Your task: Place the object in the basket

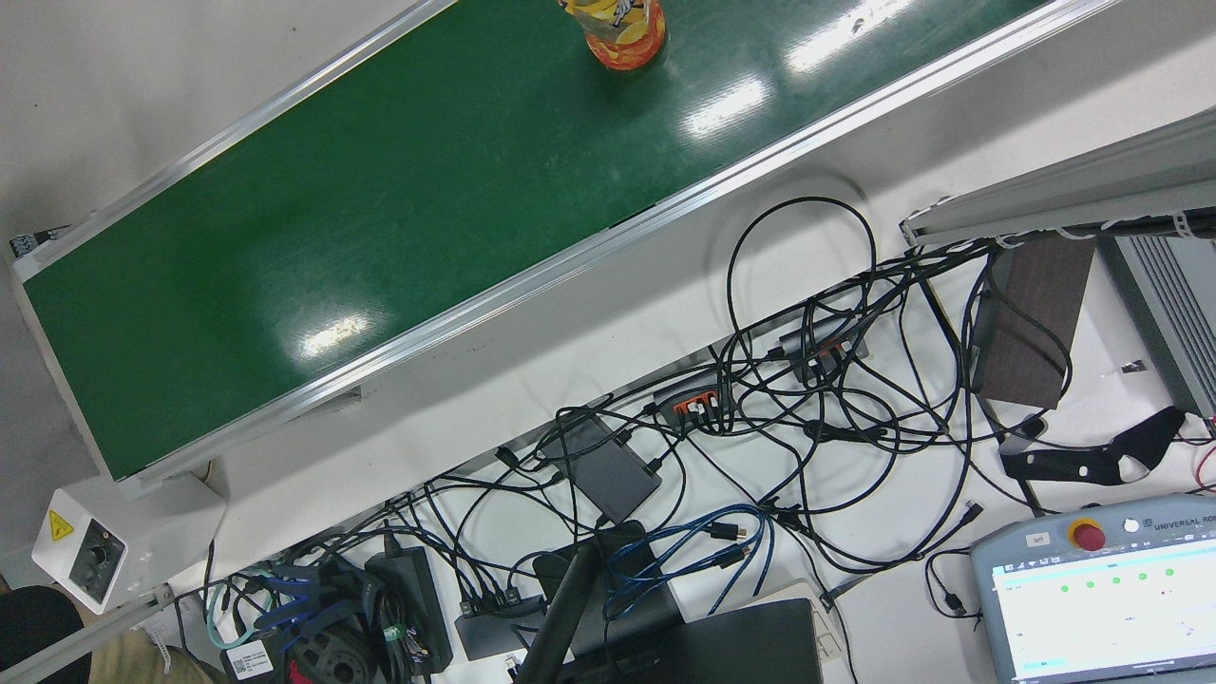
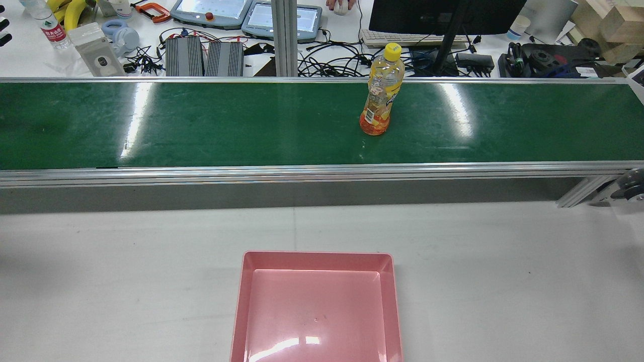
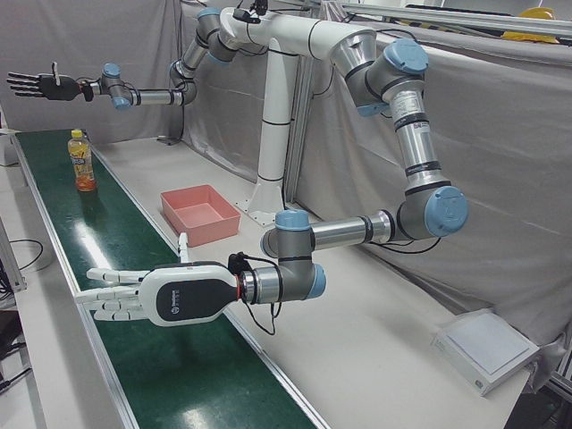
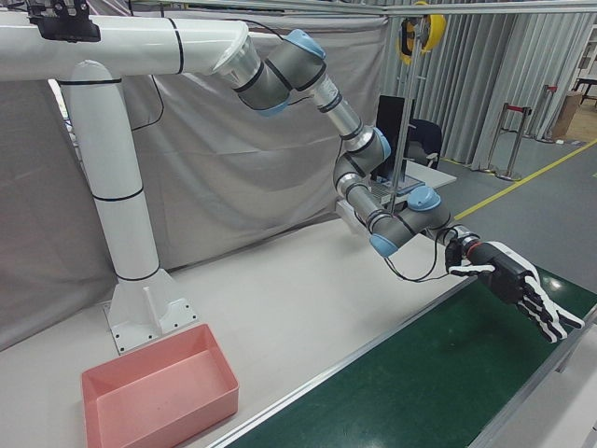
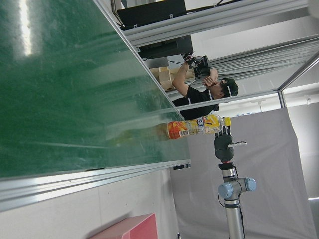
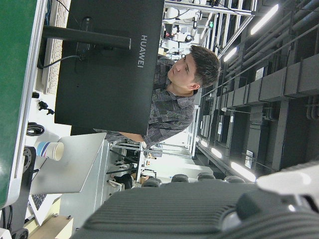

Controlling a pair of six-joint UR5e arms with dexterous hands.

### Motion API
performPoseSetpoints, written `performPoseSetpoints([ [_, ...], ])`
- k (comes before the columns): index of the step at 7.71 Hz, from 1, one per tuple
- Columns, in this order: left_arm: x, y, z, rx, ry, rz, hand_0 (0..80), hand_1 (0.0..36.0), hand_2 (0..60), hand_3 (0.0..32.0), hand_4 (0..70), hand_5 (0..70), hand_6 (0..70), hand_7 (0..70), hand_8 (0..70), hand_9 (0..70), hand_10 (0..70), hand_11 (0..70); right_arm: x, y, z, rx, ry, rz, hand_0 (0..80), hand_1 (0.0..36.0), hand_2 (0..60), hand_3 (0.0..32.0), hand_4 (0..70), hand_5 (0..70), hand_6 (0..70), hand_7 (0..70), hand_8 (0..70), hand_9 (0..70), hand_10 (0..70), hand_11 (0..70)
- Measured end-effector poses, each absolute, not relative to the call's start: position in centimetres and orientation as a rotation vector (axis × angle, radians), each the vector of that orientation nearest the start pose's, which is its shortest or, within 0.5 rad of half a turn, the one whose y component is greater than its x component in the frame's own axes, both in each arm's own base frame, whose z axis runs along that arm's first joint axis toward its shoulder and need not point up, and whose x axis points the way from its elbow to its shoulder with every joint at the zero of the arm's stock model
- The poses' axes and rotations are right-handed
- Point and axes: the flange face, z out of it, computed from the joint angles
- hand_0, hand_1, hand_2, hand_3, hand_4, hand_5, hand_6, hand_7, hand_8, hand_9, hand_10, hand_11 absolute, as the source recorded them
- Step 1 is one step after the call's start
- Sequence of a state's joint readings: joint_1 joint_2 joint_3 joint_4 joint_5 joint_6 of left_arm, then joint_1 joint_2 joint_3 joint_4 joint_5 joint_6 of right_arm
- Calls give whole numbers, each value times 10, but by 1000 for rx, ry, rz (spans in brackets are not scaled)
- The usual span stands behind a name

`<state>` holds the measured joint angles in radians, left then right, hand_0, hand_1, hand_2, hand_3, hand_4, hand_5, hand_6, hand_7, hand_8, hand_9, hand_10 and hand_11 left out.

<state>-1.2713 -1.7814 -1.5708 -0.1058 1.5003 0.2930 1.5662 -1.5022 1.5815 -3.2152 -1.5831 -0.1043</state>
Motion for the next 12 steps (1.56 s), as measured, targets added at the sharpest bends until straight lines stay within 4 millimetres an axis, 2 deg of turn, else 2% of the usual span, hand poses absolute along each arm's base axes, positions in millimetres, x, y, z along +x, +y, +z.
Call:
performPoseSetpoints([
  [12, 45, -613, 560, 47, 2332, -1638, 513, 62, 0, 0, 171, 104, 0, 0, 53, 98, 65, 105, 130, -521, 654, -100, 2289, -2273, 0, 0, 0, 0, 0, 0, 0, 0, 0, 0, 0, 0],
])
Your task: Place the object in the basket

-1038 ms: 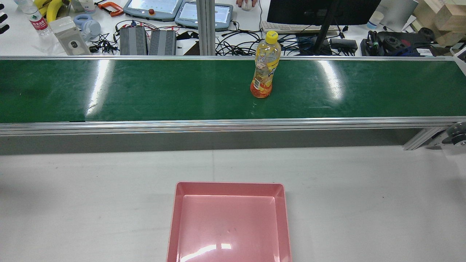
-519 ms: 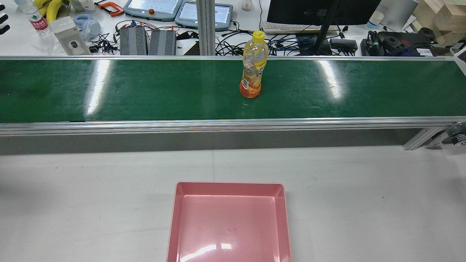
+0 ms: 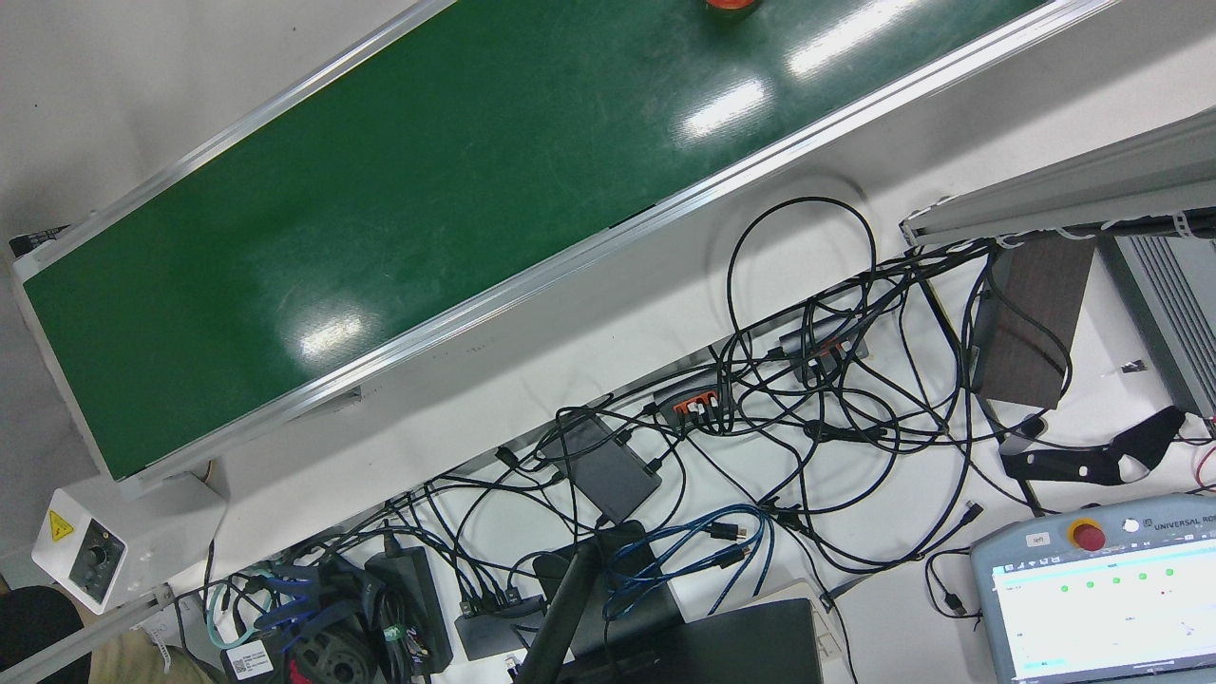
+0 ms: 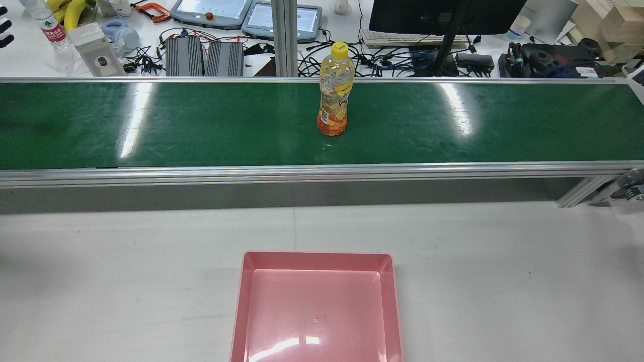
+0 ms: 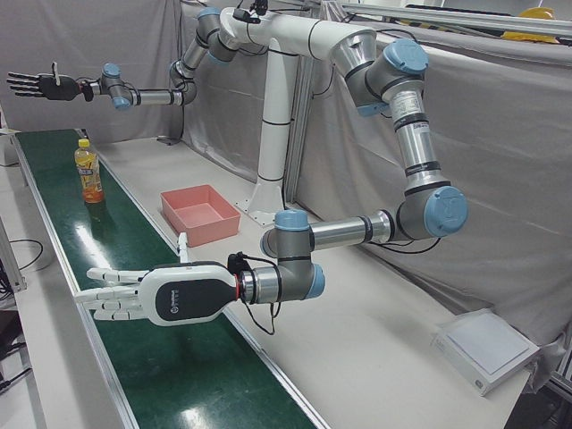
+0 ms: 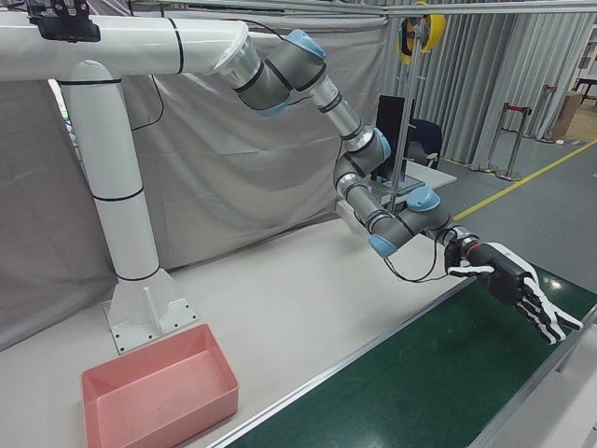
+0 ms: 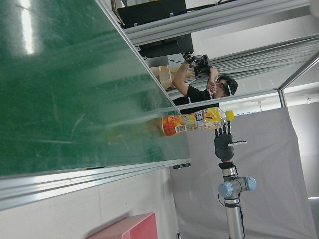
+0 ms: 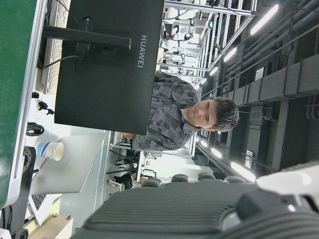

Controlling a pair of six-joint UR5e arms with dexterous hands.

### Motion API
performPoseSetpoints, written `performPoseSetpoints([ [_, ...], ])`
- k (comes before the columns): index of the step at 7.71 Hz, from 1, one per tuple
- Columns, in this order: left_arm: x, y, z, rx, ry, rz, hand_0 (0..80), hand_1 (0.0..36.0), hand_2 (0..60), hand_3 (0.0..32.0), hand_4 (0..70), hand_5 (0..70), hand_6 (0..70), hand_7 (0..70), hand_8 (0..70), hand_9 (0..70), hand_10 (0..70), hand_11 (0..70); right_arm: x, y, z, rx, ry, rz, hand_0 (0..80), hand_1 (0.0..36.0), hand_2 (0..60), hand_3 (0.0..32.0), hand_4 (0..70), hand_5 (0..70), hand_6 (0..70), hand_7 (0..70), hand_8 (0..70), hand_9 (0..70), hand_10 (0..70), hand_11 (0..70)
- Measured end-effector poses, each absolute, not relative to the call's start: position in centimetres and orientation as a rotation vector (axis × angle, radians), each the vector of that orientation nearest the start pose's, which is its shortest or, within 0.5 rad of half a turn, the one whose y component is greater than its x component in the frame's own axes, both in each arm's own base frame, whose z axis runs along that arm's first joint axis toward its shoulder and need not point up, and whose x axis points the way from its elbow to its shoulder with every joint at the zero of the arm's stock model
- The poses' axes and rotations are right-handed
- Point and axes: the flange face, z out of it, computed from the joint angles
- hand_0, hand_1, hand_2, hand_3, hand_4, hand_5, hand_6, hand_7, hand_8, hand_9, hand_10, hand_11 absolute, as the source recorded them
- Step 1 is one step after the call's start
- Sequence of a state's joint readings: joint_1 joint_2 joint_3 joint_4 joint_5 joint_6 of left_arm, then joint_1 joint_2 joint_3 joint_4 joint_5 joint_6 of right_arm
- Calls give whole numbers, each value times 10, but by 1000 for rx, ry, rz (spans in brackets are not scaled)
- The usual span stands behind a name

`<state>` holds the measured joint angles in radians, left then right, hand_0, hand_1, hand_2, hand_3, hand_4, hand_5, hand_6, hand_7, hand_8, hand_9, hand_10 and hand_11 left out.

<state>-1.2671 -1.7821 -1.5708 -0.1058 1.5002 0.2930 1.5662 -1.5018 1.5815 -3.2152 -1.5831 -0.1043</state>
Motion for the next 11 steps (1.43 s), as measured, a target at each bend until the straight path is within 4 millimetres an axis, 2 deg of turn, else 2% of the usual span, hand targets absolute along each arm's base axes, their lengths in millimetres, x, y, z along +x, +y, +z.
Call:
performPoseSetpoints([
  [11, 46, -614, 558, 46, 2331, -1637, 517, 65, 0, 0, 176, 104, 0, 0, 51, 95, 65, 106, 130, -521, 655, -100, 2287, -2274, 0, 0, 0, 0, 0, 0, 0, 0, 0, 0, 0, 0],
])
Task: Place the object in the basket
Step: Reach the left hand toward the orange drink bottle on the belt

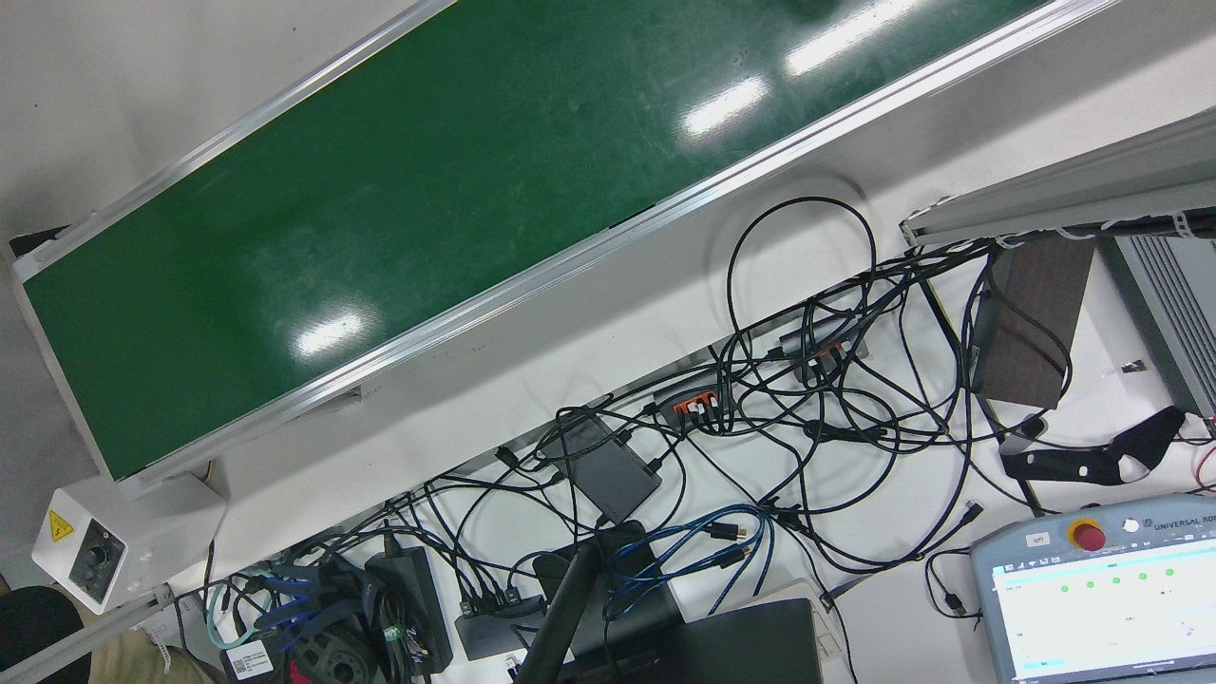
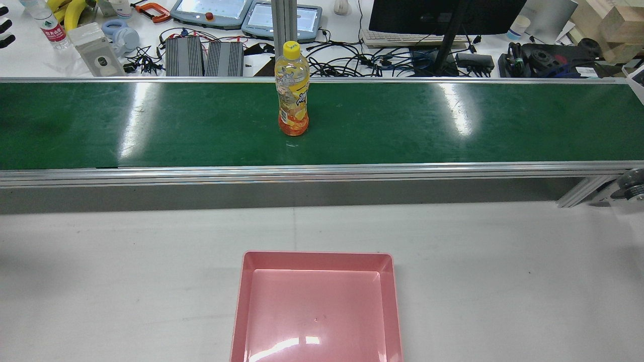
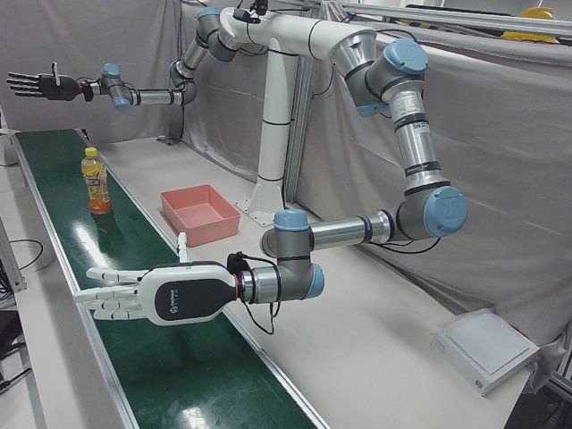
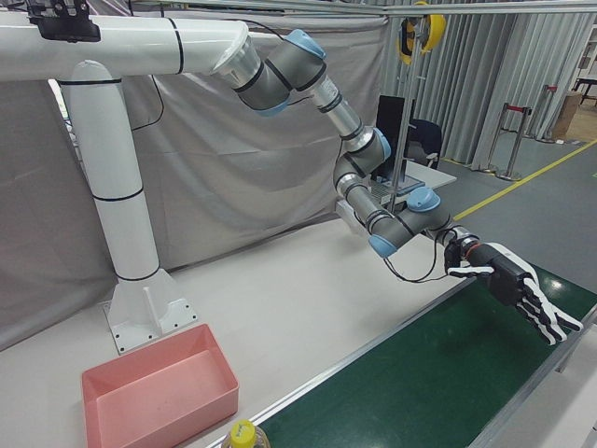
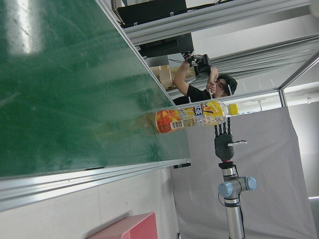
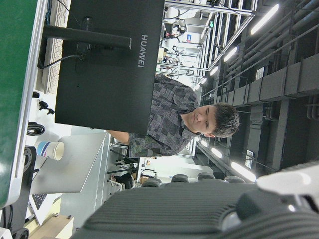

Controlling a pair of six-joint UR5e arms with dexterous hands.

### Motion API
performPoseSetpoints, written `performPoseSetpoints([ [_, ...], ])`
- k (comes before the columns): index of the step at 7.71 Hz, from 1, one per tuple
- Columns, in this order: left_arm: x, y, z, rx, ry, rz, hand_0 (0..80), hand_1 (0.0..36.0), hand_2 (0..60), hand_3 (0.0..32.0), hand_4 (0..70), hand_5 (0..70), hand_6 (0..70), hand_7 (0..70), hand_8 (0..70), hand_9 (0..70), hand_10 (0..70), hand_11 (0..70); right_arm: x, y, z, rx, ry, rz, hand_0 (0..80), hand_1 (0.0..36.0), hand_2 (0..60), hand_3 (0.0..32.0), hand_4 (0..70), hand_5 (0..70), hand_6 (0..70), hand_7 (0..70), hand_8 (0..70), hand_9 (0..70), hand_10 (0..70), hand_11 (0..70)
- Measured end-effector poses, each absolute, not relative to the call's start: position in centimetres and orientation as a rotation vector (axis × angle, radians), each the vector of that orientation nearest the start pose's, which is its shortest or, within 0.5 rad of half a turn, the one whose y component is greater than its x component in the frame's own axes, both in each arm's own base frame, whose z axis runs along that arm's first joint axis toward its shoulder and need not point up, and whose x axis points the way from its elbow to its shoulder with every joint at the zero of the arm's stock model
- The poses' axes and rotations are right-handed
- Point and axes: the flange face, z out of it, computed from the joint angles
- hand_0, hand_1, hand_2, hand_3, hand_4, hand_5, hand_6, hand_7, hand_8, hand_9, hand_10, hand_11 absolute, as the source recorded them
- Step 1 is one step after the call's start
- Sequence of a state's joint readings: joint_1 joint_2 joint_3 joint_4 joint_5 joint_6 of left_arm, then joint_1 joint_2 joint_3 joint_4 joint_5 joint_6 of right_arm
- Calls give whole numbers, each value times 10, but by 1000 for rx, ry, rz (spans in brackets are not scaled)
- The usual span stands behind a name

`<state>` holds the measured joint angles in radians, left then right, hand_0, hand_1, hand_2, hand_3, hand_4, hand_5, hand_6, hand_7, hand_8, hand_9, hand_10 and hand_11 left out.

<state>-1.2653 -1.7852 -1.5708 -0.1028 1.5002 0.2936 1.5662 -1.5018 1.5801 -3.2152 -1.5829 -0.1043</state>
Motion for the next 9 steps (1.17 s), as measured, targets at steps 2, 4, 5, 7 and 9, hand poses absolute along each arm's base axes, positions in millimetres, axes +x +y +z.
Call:
performPoseSetpoints([
  [2, 54, -619, 548, 40, 2338, -1618, 509, 60, 0, 0, 169, 99, 0, 0, 52, 96, 69, 112, 130, -521, 655, -100, 2287, -2274, 0, 0, 0, 0, 0, 0, 0, 0, 0, 0, 0, 0],
  [4, 80, -633, 520, 24, 2341, -1575, 504, 58, 0, 0, 165, 76, 0, 0, 45, 86, 67, 108, 130, -521, 656, -100, 2286, -2276, 0, 0, 0, 0, 0, 0, 0, 0, 0, 0, 0, 0],
  [5, 89, -644, 498, 40, 2341, -1550, 504, 56, 0, 0, 163, 80, 0, 0, 44, 86, 70, 112, 130, -521, 655, -100, 2286, -2275, 0, 0, 0, 0, 0, 0, 0, 0, 0, 0, 0, 0],
  [7, 117, -657, 464, 33, 2347, -1496, 498, 50, 0, 0, 159, 75, 0, 0, 46, 88, 73, 116, 130, -521, 655, -100, 2286, -2275, 0, 0, 0, 0, 0, 0, 0, 0, 0, 0, 0, 0],
  [9, 181, -659, 427, -47, 2328, -1430, 487, 37, 0, 0, 153, 78, 0, 0, 46, 89, 67, 106, 130, -521, 655, -100, 2287, -2275, 0, 0, 0, 0, 0, 0, 0, 0, 0, 0, 0, 0],
])
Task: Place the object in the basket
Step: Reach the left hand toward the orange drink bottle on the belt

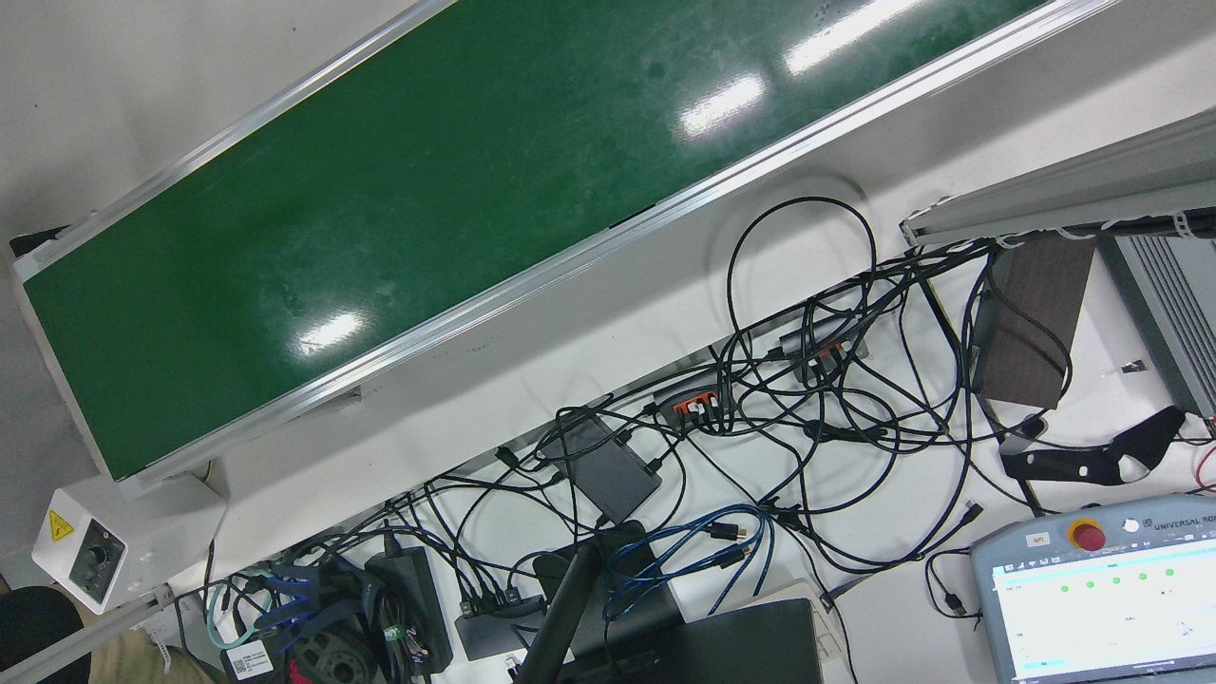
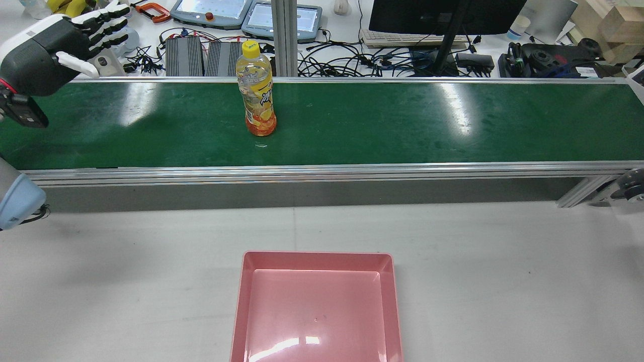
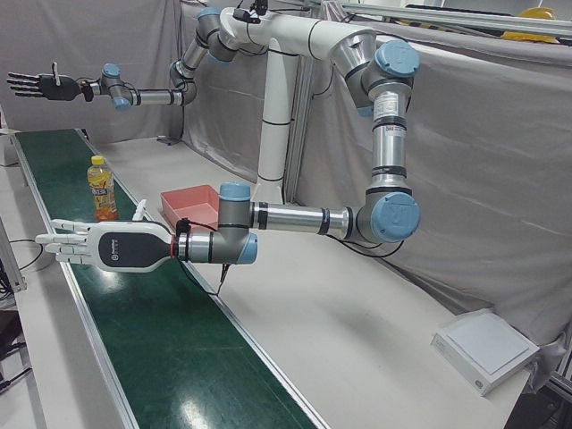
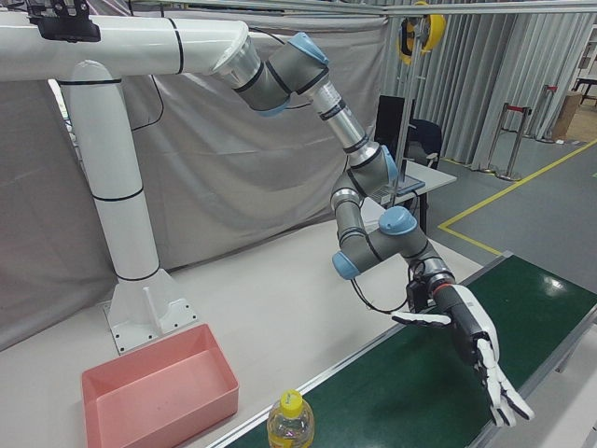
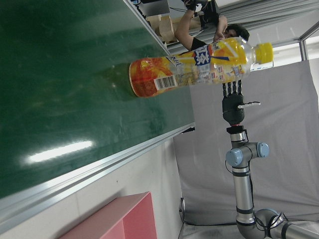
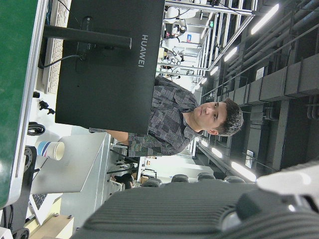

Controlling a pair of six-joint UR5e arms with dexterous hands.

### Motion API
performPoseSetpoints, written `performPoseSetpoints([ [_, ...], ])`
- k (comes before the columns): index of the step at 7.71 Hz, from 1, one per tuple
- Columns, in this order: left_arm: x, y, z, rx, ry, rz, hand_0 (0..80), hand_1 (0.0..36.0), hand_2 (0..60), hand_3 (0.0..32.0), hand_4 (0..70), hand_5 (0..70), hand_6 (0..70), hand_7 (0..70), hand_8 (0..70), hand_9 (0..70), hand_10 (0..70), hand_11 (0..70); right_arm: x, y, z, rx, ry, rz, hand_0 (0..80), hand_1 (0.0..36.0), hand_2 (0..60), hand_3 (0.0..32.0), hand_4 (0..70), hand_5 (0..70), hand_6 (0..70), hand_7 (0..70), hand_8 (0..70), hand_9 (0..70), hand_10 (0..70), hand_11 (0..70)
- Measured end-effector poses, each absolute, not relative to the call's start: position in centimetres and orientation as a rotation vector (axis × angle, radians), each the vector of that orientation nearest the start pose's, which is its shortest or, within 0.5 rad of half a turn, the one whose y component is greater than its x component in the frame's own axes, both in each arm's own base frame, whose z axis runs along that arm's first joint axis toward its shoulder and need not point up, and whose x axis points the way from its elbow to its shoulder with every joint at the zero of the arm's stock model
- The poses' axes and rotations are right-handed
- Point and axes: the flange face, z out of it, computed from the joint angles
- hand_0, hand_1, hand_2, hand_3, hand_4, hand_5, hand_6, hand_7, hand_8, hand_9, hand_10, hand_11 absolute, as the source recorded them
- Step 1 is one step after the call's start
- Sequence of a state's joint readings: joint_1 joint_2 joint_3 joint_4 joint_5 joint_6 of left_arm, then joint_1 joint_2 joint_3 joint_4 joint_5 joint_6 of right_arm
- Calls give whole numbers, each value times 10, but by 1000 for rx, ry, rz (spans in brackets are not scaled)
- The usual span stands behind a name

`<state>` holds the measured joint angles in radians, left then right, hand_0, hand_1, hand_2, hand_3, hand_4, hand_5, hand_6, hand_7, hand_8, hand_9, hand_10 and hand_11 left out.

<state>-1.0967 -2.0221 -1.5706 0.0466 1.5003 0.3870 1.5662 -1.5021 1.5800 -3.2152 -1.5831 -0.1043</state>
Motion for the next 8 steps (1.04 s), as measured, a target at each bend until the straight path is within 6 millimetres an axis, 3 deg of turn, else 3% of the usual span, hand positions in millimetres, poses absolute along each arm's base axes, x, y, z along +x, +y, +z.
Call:
performPoseSetpoints([
  [1, 200, -660, 412, -56, 2322, -1404, 484, 35, 0, 0, 152, 77, 0, 0, 48, 92, 64, 101, 130, -521, 655, -100, 2286, -2275, 0, 0, 0, 0, 0, 0, 0, 0, 0, 0, 0, 0],
  [3, 219, -664, 394, -54, 2322, -1370, 479, 29, 0, 0, 145, 63, 0, 0, 42, 83, 71, 111, 130, -521, 655, -100, 2287, -2275, 0, 0, 0, 0, 0, 0, 0, 0, 0, 0, 0, 0],
  [5, 242, -665, 390, -71, 2321, -1342, 479, 29, 0, 0, 146, 63, 0, 0, 42, 83, 67, 105, 130, -521, 655, -101, 2286, -2274, 0, 0, 0, 0, 0, 0, 0, 0, 0, 0, 0, 0],
  [8, 257, -668, 372, -88, 2351, -1299, 480, 32, 0, 0, 151, 75, 0, 0, 48, 92, 73, 114, 130, -521, 655, -101, 2287, -2273, 0, 0, 0, 0, 0, 0, 0, 0, 0, 0, 0, 0],
])
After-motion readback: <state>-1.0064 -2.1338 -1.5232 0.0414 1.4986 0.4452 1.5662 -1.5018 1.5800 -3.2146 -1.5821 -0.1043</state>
